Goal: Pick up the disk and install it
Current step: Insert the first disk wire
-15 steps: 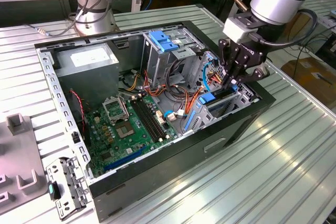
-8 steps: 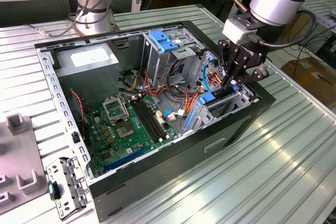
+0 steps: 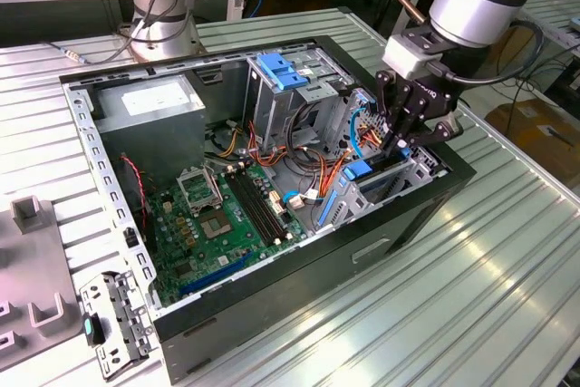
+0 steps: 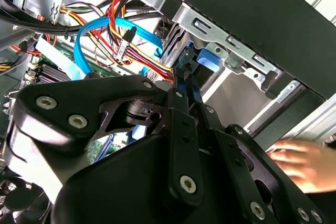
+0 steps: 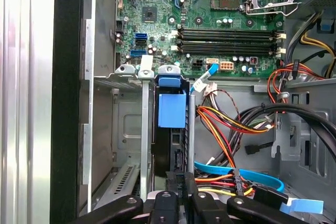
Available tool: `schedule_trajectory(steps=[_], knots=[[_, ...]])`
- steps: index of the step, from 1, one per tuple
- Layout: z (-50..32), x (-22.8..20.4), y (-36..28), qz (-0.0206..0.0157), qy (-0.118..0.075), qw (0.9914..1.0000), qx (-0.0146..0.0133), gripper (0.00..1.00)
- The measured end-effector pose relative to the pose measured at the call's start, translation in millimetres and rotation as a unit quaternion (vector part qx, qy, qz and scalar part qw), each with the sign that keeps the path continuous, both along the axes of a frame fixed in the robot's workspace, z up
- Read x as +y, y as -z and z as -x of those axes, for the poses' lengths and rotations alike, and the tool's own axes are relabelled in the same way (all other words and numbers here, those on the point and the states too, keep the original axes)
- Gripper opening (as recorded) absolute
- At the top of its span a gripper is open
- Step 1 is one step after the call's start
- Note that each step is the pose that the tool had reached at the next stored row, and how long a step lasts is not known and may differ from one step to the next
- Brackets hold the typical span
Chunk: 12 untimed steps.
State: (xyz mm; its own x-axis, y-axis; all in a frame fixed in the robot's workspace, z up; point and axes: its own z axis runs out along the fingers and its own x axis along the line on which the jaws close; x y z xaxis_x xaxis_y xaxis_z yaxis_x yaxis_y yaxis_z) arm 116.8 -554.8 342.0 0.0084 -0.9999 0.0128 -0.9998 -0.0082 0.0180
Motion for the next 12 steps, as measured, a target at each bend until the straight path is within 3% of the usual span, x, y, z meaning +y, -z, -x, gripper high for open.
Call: schedule_trajectory(steps=[3,4,9,11,12], knots=[[0.0,0.0,0.1,-0.0001,0.000,1.00000,0.0000,0.18],[0.0,0.0,-0.3,-0.0001,0.000,1.00000,0.0000,0.24],[0.0,0.1,-9.2,0.0020,0.000,1.00000,0.0000,0.24],[0.0,0.1,-9.3,0.0022,0.000,1.00000,0.0000,0.23],[0.0,0.2,-9.5,0.0023,0.000,1.00000,0.0000,0.16]])
